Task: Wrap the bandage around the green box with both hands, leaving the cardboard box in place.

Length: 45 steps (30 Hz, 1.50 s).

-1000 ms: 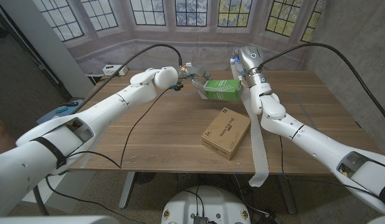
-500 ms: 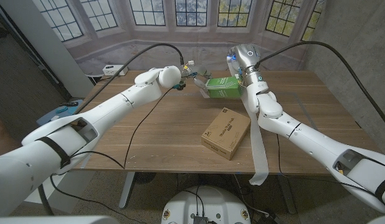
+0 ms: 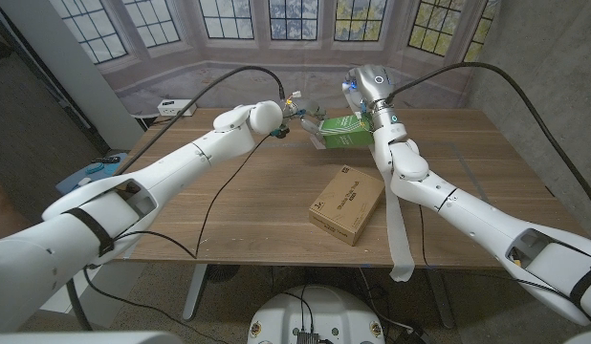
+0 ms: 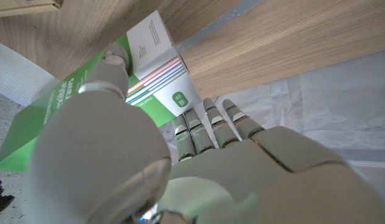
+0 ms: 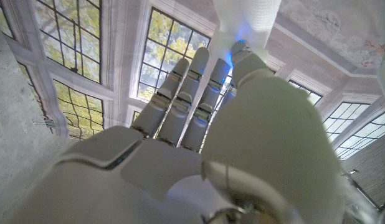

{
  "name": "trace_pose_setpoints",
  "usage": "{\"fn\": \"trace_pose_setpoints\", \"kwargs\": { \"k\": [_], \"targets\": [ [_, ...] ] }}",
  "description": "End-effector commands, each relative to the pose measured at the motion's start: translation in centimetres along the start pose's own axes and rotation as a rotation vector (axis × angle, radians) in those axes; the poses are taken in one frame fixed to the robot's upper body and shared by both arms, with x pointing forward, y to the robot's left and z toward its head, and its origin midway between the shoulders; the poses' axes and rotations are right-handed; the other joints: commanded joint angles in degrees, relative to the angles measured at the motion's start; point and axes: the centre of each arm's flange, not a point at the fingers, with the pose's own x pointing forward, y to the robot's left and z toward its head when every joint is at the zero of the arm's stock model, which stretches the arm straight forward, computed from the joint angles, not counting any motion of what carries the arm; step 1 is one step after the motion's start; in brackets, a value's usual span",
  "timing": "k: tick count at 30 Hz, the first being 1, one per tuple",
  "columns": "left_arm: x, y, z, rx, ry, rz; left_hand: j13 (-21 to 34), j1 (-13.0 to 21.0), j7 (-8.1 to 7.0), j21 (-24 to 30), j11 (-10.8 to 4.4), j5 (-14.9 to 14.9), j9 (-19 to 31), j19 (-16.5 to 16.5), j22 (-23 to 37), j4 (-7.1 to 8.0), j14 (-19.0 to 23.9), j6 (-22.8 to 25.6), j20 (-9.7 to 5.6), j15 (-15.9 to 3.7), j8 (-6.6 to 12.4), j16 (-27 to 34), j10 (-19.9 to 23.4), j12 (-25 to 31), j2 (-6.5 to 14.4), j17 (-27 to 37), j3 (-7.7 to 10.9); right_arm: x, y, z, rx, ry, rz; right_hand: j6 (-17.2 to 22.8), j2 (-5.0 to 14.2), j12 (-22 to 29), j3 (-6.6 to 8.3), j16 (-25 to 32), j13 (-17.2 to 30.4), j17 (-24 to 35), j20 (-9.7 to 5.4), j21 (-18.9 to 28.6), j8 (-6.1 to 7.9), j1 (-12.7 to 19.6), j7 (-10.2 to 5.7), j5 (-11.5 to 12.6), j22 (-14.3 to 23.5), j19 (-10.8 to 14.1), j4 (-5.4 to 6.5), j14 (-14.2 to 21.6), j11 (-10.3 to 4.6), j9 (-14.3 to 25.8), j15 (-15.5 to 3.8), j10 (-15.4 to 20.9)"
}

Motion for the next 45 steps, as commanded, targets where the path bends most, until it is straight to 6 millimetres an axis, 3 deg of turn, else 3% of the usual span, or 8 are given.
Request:
{"fn": "trace_pose_setpoints", "kwargs": {
  "k": [1,25,45],
  "targets": [
    [0.1,-0.3,-0.1,-0.030,0.024,0.009,0.15,-1.24,0.14,0.09,-0.47,-0.06,0.21,-0.14,0.27,-0.01,0.17,5.93,0.01,0.24,0.84,0.02,0.09,-0.12,5.44,0.11,-0.28,0.5,0.0,1.6,0.023,-0.024,-0.005,0.23,0.50,0.08,-0.14,-0.43,0.21,0.35,-5.32,0.16,-0.28,0.24,0.20,0.31,0.30,0.62,-0.14,0.63,-2.55,0.21,-6.40,2.98],
    [0.2,-1.1,-0.3,-0.054,0.053,-0.001,0.37,-1.24,0.28,0.18,-0.32,-0.03,0.21,-0.16,0.28,-0.04,0.14,6.04,0.16,0.40,0.94,0.10,0.36,-0.24,5.57,0.04,-0.91,0.9,-1.4,4.2,0.084,-0.066,-0.043,0.25,0.63,-0.15,-0.37,-0.93,0.39,0.72,-5.25,0.16,-0.57,0.38,0.29,0.26,0.31,0.65,-0.11,0.91,-2.50,0.27,-6.40,2.95],
    [0.7,-1.6,-0.1,-0.058,0.053,-0.011,0.55,-1.04,0.52,0.23,-0.30,0.04,0.20,-0.16,0.28,-0.12,0.24,6.33,0.23,0.57,1.10,0.18,0.32,-0.43,5.82,0.01,-1.25,-0.2,-5.0,5.1,0.116,-0.085,-0.092,0.23,0.74,-0.27,-0.60,-1.38,0.55,0.94,-5.08,0.14,-0.82,0.51,0.50,0.20,0.32,0.61,-0.10,1.09,-2.34,0.33,-6.38,3.05]
  ]
}}
